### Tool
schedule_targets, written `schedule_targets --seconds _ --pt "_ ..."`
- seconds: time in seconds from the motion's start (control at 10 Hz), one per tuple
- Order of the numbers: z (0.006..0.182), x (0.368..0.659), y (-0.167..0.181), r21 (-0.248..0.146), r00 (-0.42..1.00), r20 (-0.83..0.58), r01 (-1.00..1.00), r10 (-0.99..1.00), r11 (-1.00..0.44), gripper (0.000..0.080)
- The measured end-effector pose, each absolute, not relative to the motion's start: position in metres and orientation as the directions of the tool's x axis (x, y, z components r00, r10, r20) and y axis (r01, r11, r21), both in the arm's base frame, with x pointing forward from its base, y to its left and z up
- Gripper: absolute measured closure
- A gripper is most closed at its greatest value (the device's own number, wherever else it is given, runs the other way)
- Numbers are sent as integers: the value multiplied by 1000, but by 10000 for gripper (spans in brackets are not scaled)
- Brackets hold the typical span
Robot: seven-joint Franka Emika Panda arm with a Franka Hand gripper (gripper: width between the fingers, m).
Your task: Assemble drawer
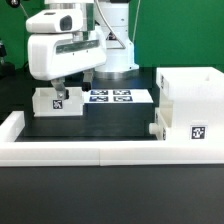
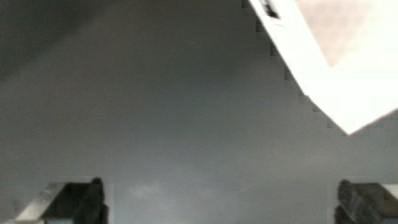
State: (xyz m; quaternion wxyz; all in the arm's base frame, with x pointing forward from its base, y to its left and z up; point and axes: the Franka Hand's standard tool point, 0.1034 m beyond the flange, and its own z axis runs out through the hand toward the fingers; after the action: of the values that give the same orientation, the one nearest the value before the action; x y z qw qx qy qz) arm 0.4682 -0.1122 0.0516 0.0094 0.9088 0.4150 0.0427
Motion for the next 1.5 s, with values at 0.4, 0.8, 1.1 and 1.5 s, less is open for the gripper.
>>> schedule_targets --seconds 0.4,0.8,1.1,1.5 --pt "61 455 -132 51 910 132 390 394 -919 150" --pt "58 454 -130 27 950 135 281 282 -959 150" --pt "55 437 -121 4 978 121 169 168 -986 150" --pt "56 415 -109 -55 994 24 108 107 -993 150"
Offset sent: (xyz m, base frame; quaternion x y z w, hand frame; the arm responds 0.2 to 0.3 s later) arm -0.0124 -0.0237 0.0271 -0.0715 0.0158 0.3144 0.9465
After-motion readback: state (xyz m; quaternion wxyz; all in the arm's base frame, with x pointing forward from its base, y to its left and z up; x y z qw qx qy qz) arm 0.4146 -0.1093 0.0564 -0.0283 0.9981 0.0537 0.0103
